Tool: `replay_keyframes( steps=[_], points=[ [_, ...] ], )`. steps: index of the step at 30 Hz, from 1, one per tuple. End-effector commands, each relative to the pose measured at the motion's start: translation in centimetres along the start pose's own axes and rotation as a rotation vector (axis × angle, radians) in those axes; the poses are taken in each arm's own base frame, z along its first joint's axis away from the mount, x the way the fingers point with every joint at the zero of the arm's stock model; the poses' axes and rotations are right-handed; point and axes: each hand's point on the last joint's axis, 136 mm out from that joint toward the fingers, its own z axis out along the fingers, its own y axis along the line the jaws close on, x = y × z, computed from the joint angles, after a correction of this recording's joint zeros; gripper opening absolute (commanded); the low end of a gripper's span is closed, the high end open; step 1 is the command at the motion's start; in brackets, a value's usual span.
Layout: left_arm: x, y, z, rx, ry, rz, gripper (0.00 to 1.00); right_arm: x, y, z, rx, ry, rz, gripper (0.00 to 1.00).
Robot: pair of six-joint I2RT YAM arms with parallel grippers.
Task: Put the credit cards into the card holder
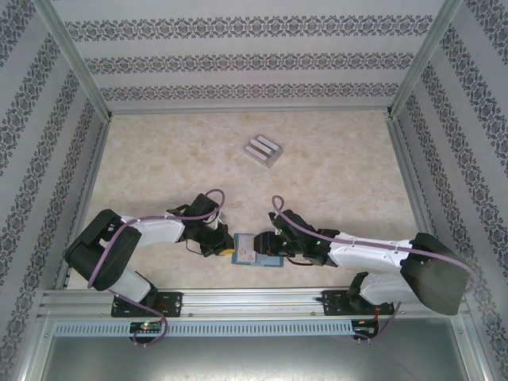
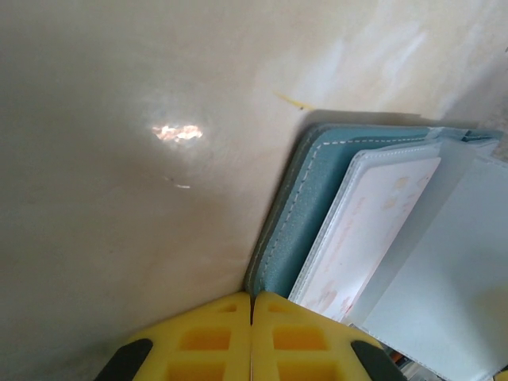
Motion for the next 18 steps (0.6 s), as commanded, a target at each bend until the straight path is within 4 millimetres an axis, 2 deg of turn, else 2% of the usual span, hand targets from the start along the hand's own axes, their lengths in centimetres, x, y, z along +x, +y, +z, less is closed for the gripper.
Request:
replay_keyframes(
  steps=[1,7,10,12,13,18],
  points=[
    [-1.92,1.92,0.07,-0.075,-0.088,-0.005,0.07,-0.92,0.69,-0.61,-0.061,-0.050,0.003,0.32],
    [-1.95,2.04,0.30,-0.076,-0.083,-0.009,0.07,-1.23,0.50,-1.01,-0.072,-0.063,0.009,0.14],
    [-2.00,1.97,0.41,-0.073,-0.080,-0.008,0.07,-1.16,0.34,-0.83,-0.076,-0.058,0.019,0.16],
    [-1.97,1.97,0.52,-0.072,-0.075,-0.008,0.07,-1.16,0.37,-0.70,-0.080,-0.056,0.023,0.25],
    [-1.98,1.97,0.54,-0.072,-0.074,-0.010,0.07,-1.15,0.41,-0.63,-0.083,-0.054,0.022,0.26],
    [-2.01,2.09,0.63,-0.074,-0.072,-0.012,0.06,-1.08,0.39,-0.43,-0.087,-0.050,0.021,0.21]
  ],
)
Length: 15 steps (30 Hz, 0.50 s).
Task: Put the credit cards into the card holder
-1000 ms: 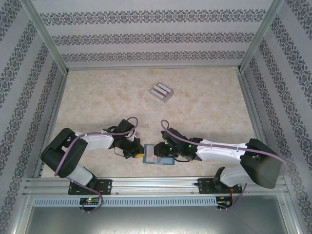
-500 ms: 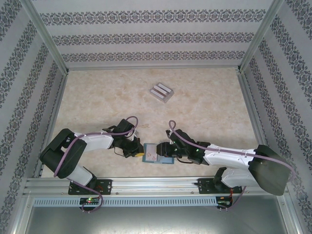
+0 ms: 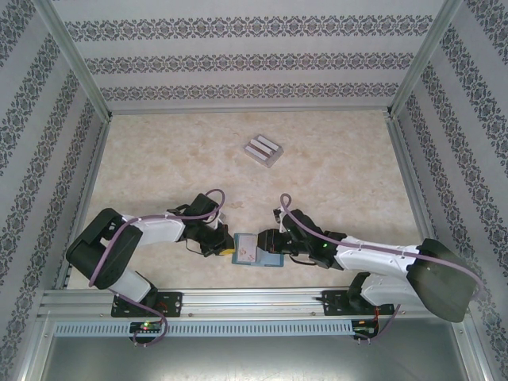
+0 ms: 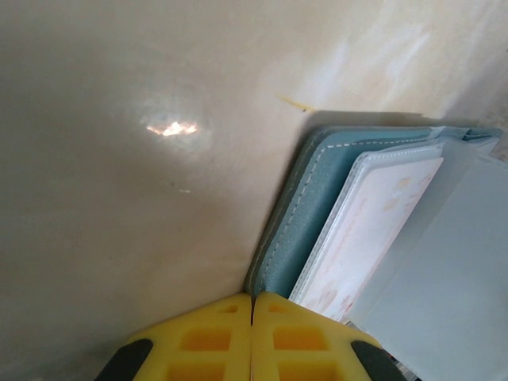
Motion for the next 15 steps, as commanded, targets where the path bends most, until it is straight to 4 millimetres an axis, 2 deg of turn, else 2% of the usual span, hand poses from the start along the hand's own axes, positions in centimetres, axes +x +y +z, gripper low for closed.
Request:
replay_keyframes(
  steps=[1,6,11,15],
  points=[
    [-2.1,2.0,0.5,-0.082,-0.087,-0.004,0.06,0.1,0.0,0.2,-0.018,0.001,0.001,0.20],
    [-2.2,1.5,0.1,-0.081,-0.091,0.021,0.07,0.0,0.0,0.6,-0.023,0.005,0.000,0.20],
    [-2.5,0.4,-1.6,-0.094,-0.140,0.080,0.17,0.2,-0.1,1.2,-0.028,0.019,0.011,0.17],
    [-2.5,-0.8,-2.8,-0.070,-0.170,0.118,0.19,0.3,-0.2,1.6,-0.032,0.024,0.018,0.22]
  ],
)
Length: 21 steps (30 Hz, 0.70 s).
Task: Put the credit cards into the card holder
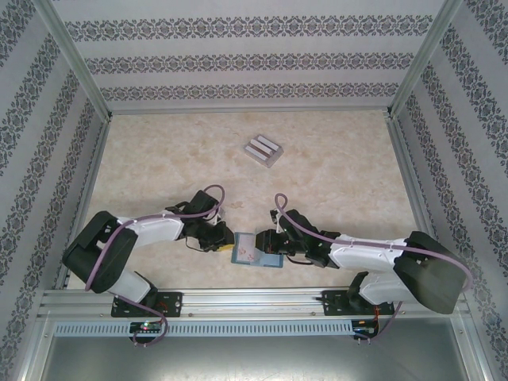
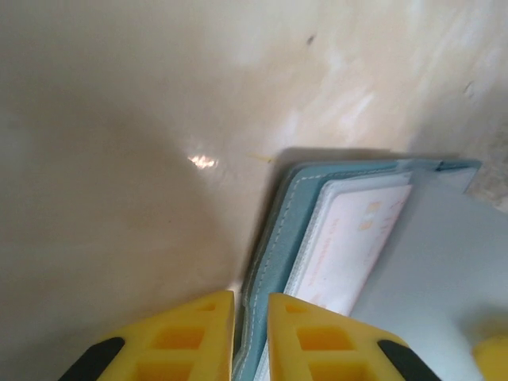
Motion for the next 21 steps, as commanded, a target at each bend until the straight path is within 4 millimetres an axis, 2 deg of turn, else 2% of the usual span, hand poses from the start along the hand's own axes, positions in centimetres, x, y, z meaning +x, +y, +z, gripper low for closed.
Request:
replay_keyframes(
  steps=[1,6,10,14,18,21],
  points=[
    [-0.9,-0.3,-1.4,-0.021,-0.063,0.048,0.20,-0.2,0.3,0.4,-0.031,-0.001,0.003,0.23],
    [-0.8,-1.9,-2.3,0.061,-0.088,0.085,0.26,-0.1,0.4,1.0,-0.039,0.012,0.010,0.27],
    [-0.3,-3.7,-2.8,0.166,-0.097,0.131,0.40,-0.1,0.1,1.2,-0.034,0.014,0.023,0.31],
    [0.3,-4.3,-2.2,0.178,-0.071,0.165,0.44,-0.1,-0.2,1.4,-0.030,0.015,0.041,0.36],
    [1.1,-4.8,-1.5,0.186,-0.049,0.211,0.60,-0.2,-0.9,1.6,-0.015,0.016,0.077,0.38],
    [1.7,-5.1,-0.8,0.192,-0.024,0.244,0.66,-0.3,-1.6,1.8,-0.001,0.015,0.116,0.38]
  ],
)
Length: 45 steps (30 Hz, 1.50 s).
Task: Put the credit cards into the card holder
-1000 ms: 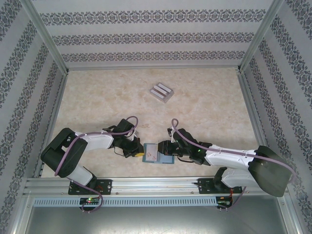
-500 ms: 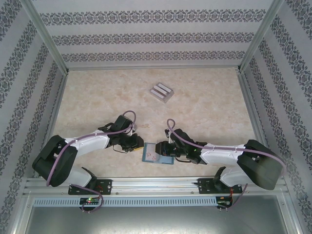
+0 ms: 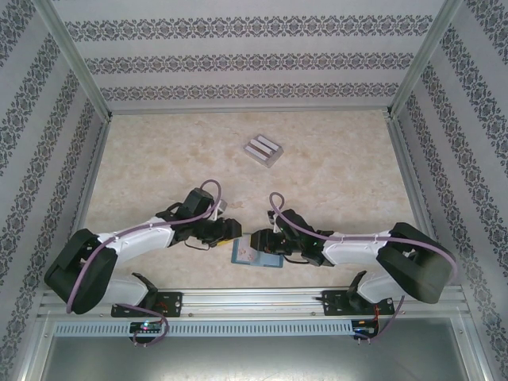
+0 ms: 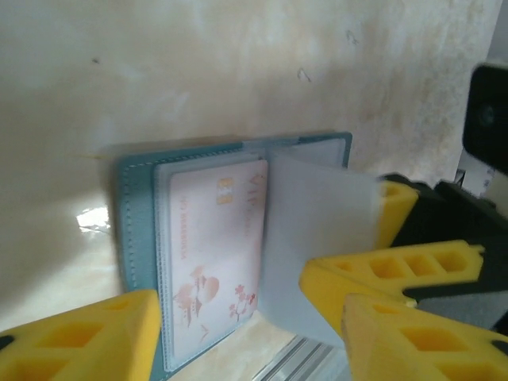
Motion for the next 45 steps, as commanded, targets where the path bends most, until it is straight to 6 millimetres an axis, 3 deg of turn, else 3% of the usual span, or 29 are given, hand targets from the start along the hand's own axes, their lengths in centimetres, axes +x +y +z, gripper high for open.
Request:
replay_keyframes(
  steps=[1,13,17,23,27,29,30,39,45],
  points=[
    [0.8,-0.9,1.1,0.039,0.035,0.074,0.67,-0.2,-0.6,0.2,-0.004,-0.004,0.052,0.38],
    [3.5,-2.4,2.0,0.077,0.096,0.241,0.77,-0.6,-0.2,1.1,-0.030,0.011,0.096,0.37],
    [3.6,-1.8,1.9,0.054,0.078,0.256,0.78,-0.6,0.7,1.2,-0.057,0.030,0.115,0.34],
    [3.3,0.2,1.9,-0.048,0.066,0.216,0.77,-1.1,2.1,-0.3,-0.083,0.008,0.109,0.38],
    [1.4,1.2,-0.1,-0.104,-0.045,0.142,0.80,-1.4,3.0,-0.7,-0.106,0.003,0.094,0.44],
    [-0.3,2.8,-2.1,-0.185,-0.122,0.071,0.97,-1.3,3.6,-0.5,-0.133,0.016,0.097,0.45],
    [-1.0,3.5,-3.0,-0.214,-0.148,0.049,1.00,-1.2,3.9,-0.3,-0.143,0.024,0.097,0.46],
    [-6.3,8.1,-8.2,-0.406,-0.317,-0.128,1.00,-0.8,5.2,0.3,-0.155,0.057,0.049,0.46],
    [-9.5,11.2,-10.2,-0.453,-0.413,-0.237,1.00,-3.4,4.0,-1.0,-0.107,-0.021,0.011,0.47]
  ],
)
